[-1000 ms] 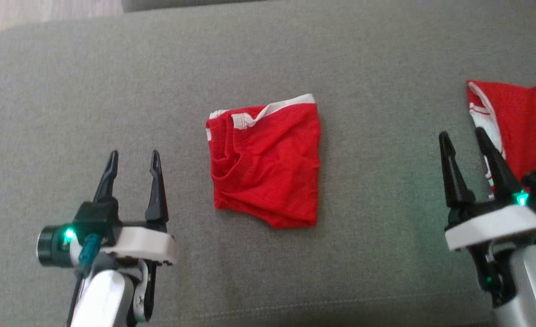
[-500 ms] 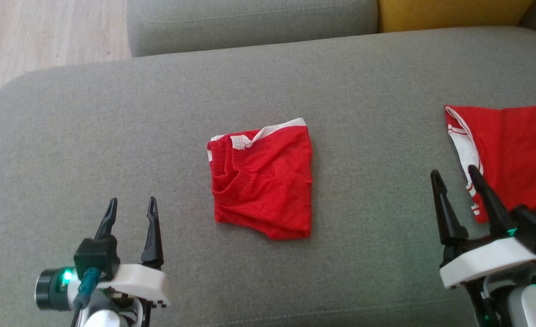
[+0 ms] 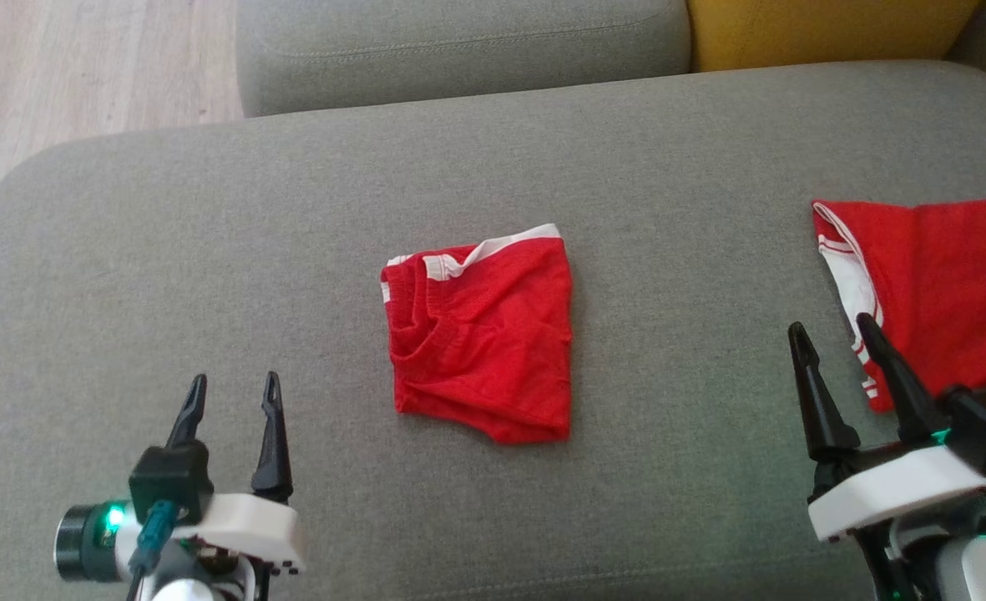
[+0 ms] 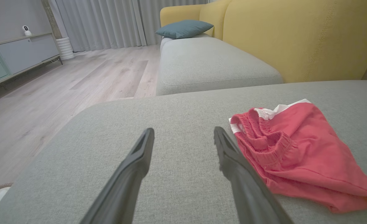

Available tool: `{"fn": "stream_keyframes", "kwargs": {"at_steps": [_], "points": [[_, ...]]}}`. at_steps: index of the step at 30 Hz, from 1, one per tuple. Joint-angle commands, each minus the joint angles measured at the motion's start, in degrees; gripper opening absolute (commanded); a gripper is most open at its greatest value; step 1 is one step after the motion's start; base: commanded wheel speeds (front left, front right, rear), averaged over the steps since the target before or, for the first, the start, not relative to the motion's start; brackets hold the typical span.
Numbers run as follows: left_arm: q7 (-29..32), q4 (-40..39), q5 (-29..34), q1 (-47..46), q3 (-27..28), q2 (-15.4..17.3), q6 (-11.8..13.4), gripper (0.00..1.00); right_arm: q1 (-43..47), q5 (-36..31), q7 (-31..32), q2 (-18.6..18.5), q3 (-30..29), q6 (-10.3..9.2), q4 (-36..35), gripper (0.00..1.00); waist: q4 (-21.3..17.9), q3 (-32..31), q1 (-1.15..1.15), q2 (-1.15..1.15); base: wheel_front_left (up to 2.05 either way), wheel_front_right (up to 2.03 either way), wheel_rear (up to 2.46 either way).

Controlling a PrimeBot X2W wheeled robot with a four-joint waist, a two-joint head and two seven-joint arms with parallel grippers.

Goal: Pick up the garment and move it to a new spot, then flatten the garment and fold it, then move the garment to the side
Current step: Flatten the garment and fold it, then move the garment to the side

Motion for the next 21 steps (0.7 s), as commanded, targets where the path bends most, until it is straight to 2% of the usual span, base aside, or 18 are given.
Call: {"fn": "stream_keyframes", "kwargs": {"at_steps": [1,13,21], "points": [[0.08,-2.19,0.1,-2.21,2.24,1.12,0.55,1.0,-1.15,-0.16,0.22,-0.22,0.86,0.12,-2.31,1.0,0.0,0.06,0.0,0.0,0.0,0.0,0.0],[-0.22,-1.91,0.19,-3.27,1.6,1.01,0.75,1.0,-1.42,0.03,0.68,-0.43,0.32,0.12,-2.28,1.0,0.51,0.37,0.0,0.0,0.0,0.0,0.0],[-1.41,-2.17,0.86,-6.47,0.8,0.77,0.26,1.0,-3.06,0.47,2.5,-0.83,-0.16,0.12,-0.87,1.0,3.62,2.3,0.0,0.0,0.0,0.0,0.0]]}}
